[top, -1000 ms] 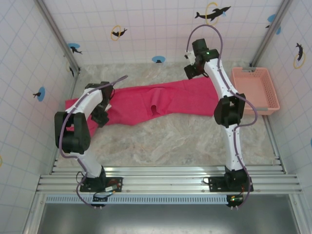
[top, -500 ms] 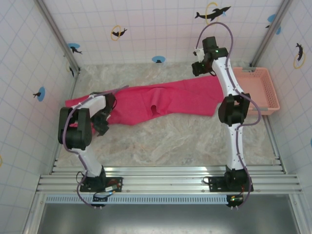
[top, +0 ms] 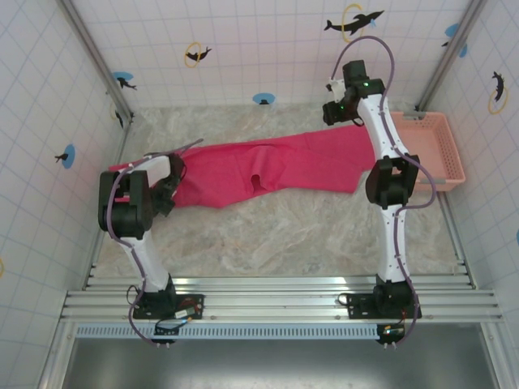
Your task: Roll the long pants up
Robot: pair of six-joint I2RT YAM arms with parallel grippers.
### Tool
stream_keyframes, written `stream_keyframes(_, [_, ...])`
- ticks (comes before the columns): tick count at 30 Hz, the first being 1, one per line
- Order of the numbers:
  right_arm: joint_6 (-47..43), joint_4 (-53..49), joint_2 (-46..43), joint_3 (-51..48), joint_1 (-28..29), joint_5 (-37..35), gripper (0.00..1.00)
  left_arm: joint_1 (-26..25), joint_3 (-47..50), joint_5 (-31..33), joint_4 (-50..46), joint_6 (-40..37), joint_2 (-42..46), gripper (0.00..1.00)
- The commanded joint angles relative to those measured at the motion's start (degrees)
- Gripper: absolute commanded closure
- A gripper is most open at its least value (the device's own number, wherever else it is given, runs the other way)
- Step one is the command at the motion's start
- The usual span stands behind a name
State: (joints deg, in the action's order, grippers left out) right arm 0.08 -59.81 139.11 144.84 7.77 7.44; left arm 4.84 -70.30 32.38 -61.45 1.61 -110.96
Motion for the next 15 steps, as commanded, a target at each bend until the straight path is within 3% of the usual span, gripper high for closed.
stream_keyframes(1, [-0.49,0.12,0.55,1.04,-0.23,-0.38,0.30,-0.10,-1.29,-1.80,-4.40,-2.23,4.65,1.00])
stream_keyframes(8, [-0.69,-0.26,0.60,1.07,-0.05,-0.64,0.31,2.40,-8.29,0.90,-6.81,-8.13,15.77,1.00])
stream_keyframes(15, [-0.44,0.30,-2.30,-6.01,-1.29,-0.55,0.31,6.53,-31.31,-0.12,-8.61,-10.96,3.50,1.00])
